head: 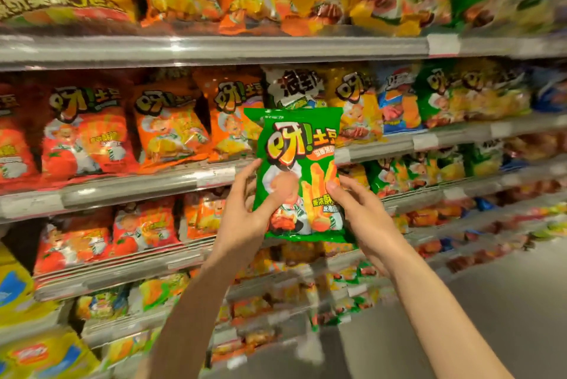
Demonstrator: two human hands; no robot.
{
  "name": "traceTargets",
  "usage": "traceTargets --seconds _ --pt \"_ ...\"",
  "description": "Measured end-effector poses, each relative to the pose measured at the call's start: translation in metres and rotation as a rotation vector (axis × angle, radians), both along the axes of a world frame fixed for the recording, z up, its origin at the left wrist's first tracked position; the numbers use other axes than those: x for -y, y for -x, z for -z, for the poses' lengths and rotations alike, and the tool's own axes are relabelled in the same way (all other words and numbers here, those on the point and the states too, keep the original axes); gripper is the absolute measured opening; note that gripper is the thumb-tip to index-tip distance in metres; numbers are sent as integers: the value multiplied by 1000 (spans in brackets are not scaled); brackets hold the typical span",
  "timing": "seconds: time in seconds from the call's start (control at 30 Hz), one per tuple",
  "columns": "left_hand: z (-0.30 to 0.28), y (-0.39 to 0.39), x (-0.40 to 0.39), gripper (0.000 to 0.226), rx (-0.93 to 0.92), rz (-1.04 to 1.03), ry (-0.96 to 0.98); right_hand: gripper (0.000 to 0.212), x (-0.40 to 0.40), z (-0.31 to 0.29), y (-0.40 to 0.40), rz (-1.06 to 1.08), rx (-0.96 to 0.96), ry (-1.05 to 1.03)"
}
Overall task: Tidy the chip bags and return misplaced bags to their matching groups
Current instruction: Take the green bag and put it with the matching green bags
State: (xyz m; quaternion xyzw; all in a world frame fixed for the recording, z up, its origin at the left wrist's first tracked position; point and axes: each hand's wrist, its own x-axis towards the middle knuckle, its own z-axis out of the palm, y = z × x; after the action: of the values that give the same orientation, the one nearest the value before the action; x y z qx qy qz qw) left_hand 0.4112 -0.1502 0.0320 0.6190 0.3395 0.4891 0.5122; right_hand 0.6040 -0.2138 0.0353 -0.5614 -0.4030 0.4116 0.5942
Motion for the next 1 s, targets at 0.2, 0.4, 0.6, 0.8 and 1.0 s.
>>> traceTargets --seconds 0.2,0.4,0.6,0.8,1.0 --pt "-1 -113 25 58 2 35 6 95 36 2 -107 81 -7 15" --pt "-4 -185 17 60 -51 88 -22 85 41 -4 -172 91 7 8" --pt "-6 -246 -19 63 -58 154 -12 80 16 -13 -227 83 27 28" --pt "-18 -308 -54 62 4 160 32 82 -20 -24 -286 121 72 30" --pt "-26 -349 -80 64 -96 107 -46 52 -52 -26 -341 56 50 1"
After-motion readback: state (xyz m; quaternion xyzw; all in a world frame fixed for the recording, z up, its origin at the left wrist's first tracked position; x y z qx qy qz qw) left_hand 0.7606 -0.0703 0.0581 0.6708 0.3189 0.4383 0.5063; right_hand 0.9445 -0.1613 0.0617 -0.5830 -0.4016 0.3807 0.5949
